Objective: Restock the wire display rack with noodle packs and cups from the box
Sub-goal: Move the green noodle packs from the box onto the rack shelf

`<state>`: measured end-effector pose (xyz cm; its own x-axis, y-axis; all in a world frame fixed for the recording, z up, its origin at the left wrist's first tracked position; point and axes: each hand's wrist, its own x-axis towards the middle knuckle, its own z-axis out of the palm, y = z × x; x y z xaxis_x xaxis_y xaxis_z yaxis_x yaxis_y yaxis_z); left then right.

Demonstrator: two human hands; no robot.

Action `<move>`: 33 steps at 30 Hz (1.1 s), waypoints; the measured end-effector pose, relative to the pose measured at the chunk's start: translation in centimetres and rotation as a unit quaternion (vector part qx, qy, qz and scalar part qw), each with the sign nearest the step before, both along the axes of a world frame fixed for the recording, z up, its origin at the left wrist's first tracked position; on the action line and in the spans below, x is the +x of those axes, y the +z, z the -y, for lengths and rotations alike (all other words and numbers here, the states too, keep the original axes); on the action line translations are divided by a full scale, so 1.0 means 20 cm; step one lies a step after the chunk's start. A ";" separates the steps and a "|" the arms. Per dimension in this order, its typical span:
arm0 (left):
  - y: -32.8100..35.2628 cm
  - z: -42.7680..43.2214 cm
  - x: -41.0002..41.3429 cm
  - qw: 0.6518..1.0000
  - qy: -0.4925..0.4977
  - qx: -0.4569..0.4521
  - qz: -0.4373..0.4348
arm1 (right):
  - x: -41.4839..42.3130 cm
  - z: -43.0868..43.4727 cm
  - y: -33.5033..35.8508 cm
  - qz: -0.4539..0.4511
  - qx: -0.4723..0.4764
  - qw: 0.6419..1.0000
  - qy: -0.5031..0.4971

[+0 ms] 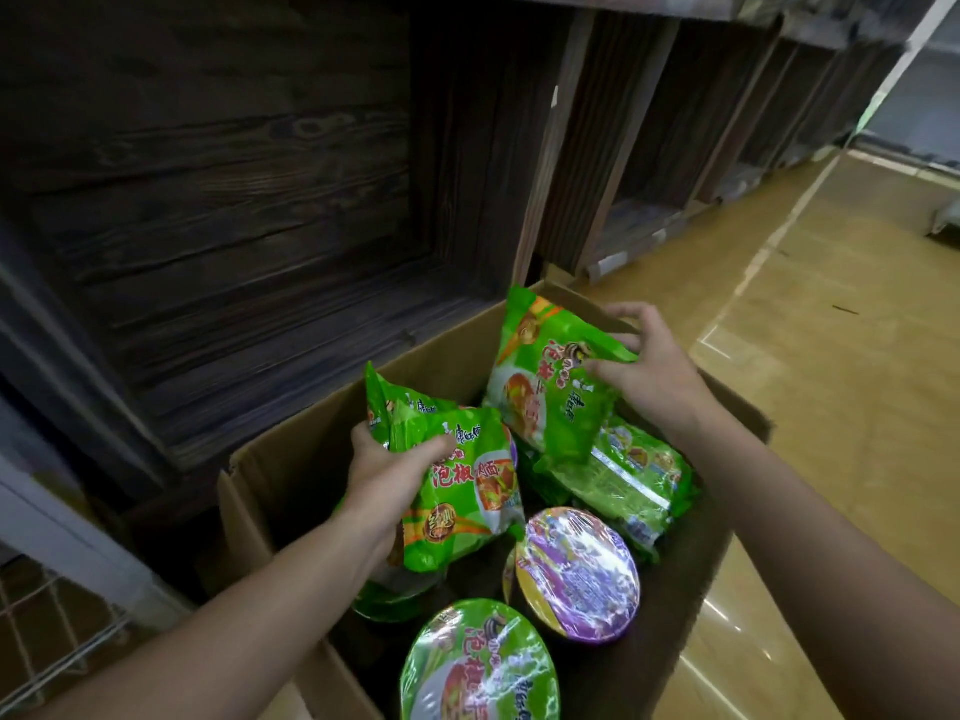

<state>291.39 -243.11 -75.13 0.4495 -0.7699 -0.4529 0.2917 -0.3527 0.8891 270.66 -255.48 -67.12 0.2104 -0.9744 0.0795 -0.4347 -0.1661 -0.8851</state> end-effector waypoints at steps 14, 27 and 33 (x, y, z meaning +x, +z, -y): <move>0.00 -0.02 -0.02 0.999 0.021 -0.035 0.025 | -0.02 -0.11 -0.03 -0.105 0.019 0.969 0.225; -0.03 -0.02 -0.03 0.988 -0.138 0.050 0.050 | 0.27 -0.26 -0.33 -0.110 -0.036 0.977 0.179; 0.01 -0.05 -0.07 0.987 -0.152 0.047 0.011 | 0.22 -0.31 -0.40 -0.135 -0.059 0.986 0.076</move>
<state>289.95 -242.20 -74.92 0.2154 -0.8259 -0.5211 0.1403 -0.5019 0.8535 275.00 -249.32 -75.12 0.3826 -0.9172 0.1116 -0.6147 -0.3428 -0.7104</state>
